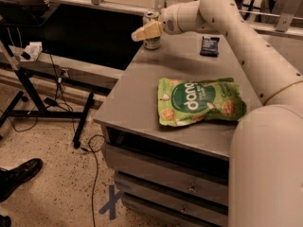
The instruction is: Pick 7up can
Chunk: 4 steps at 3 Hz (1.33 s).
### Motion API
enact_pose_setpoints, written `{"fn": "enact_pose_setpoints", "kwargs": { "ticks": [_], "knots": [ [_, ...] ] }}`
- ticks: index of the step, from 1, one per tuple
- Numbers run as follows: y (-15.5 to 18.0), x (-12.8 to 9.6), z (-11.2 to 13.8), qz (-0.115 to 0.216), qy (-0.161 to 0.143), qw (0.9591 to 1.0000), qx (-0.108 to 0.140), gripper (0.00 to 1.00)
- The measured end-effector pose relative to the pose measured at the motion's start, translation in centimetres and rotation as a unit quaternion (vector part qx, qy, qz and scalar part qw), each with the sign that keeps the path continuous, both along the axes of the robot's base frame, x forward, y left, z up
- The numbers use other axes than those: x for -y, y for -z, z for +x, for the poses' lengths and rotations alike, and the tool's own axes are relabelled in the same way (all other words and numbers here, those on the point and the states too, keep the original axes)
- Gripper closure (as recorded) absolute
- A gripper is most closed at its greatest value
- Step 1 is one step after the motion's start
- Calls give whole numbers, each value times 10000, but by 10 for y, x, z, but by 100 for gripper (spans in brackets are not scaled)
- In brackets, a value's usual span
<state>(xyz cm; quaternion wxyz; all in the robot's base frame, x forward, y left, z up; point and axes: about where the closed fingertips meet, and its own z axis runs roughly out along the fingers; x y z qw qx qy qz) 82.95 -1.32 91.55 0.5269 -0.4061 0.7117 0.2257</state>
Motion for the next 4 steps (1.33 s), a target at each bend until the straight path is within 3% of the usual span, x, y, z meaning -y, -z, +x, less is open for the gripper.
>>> {"fn": "enact_pose_setpoints", "kwargs": {
  "ticks": [1,3,4],
  "knots": [
    [9,-6,16,37,25,10000,69,17],
    [18,14,14,-169,221,9996,30,64],
    [2,29,2,100,215,9997,-65,88]
  ]
}}
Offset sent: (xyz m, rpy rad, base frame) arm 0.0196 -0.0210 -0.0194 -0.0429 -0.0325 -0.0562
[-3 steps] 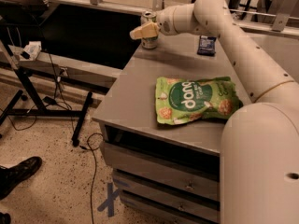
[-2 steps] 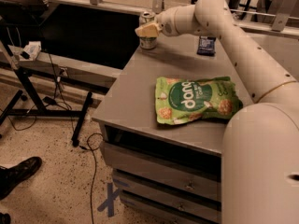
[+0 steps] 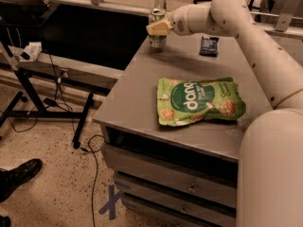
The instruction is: Pick 7up can
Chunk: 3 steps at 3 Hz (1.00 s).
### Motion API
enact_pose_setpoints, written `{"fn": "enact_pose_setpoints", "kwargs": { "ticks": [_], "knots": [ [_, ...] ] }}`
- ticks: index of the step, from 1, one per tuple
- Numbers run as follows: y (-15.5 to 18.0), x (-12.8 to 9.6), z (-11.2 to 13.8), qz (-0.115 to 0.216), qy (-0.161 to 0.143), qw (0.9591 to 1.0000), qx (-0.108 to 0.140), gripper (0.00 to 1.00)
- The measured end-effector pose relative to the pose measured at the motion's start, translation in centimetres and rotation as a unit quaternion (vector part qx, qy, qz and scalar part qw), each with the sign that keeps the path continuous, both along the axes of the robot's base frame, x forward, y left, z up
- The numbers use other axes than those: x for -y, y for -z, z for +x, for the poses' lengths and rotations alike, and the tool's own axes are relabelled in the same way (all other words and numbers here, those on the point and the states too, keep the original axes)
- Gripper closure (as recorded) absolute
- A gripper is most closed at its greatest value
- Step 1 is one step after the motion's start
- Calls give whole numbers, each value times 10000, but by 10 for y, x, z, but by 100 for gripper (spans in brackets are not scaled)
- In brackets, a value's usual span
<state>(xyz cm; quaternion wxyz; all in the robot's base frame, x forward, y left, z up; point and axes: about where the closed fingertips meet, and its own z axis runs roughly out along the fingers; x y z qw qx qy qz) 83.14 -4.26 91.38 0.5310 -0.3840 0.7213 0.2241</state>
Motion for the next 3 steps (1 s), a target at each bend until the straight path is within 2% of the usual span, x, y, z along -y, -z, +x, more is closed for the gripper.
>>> {"fn": "enact_pose_setpoints", "kwargs": {
  "ticks": [1,2,3],
  "knots": [
    [-19,26,-9,798,-107,9967,68,100],
    [-50,44,-26,1983,-411,9790,237,100],
    [-63,33,-32,2266,-560,9721,237,100]
  ]
}}
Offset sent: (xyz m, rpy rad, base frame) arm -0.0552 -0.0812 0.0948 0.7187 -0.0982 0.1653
